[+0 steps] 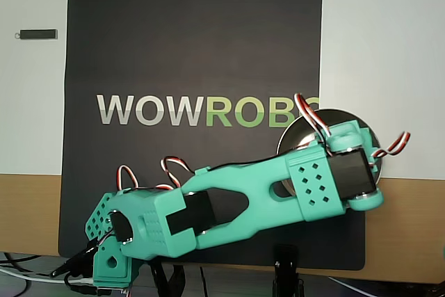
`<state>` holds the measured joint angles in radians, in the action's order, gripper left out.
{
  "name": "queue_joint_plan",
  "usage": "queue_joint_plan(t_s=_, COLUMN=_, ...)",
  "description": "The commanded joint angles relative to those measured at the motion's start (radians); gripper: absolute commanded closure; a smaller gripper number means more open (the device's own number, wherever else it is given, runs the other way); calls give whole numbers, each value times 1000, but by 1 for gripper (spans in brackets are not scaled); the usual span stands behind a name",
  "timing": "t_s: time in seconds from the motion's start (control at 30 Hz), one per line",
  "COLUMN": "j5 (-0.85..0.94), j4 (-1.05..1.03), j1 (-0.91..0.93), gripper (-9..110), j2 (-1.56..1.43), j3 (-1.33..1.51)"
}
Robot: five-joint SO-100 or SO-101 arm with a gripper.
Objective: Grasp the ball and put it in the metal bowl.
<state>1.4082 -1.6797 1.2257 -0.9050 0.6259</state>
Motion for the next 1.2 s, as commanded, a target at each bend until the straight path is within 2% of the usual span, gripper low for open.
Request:
queue_joint_plan(t_s=0.0, j5=8, j4=5, j1=-3, gripper=81, j2=-6, j3=-38)
queue_joint_plan(t_s=0.43, j5=-3, j4=5, j1=12, gripper=82, j2=-5, j3=-28)
queue_joint_plan(t_s=0.83, j5=-267, j4=6, j1=28, gripper=81, j2=49, j3=-38)
queue_joint_plan(t_s=1.17, j5=-282, j4=6, j1=31, gripper=82, j2=41, j3=-38)
